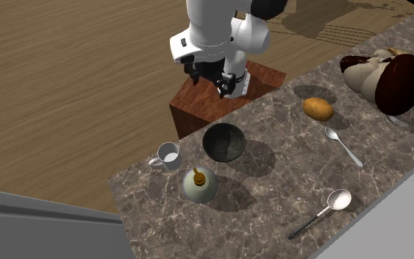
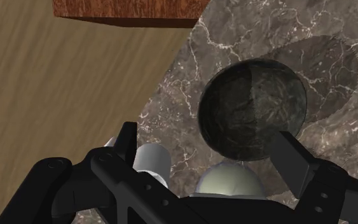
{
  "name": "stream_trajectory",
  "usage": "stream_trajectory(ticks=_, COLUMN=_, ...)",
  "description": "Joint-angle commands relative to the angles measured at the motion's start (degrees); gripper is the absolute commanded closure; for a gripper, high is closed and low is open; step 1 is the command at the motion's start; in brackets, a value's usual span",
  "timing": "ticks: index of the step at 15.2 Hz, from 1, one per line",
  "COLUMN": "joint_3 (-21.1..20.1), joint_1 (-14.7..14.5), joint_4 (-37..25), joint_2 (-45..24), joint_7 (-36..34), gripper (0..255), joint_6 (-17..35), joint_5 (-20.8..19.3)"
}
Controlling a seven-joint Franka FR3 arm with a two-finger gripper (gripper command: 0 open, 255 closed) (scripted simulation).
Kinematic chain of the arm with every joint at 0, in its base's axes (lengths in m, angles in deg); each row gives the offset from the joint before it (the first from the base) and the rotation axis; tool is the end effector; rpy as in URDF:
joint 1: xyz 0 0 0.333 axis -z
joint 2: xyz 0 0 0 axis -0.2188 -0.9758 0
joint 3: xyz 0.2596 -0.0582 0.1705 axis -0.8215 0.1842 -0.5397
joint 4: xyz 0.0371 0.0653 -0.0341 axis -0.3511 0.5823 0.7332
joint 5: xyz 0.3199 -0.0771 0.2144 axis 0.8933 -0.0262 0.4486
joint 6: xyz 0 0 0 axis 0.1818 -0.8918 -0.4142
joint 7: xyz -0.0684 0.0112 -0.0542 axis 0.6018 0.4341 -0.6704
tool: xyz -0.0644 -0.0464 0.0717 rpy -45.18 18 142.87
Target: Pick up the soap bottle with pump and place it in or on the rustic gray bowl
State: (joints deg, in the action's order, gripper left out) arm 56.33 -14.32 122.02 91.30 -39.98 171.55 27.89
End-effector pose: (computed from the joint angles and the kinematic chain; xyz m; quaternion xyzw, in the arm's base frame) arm 0.3610 0.0423 0.5460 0.9985 -0.0303 -0.0394 0.0223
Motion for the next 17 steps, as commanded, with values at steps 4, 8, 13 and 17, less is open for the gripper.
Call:
stream_trajectory(ticks=4, joint_3=-0.7, joint_1=-0.3, joint_4=-3.5, joint_2=-10.1, joint_7=-0.3, gripper=0, joint_6=7.1, joint_5=0.8)
stream_trajectory(ticks=8, joint_3=-1.3, joint_1=-0.5, joint_4=-7.8, joint_2=-18.6, joint_7=-0.6, gripper=0, joint_6=11.6, joint_5=1.1)
stream_trajectory(ticks=13, joint_3=-2.0, joint_1=-0.9, joint_4=-14.9, joint_2=-29.4, joint_7=-0.9, gripper=0, joint_6=15.7, joint_5=1.3)
stream_trajectory(ticks=17, joint_3=-2.5, joint_1=-1.4, joint_4=-21.9, joint_2=-38.1, joint_7=-1.2, gripper=0, joint_6=17.7, joint_5=1.1)
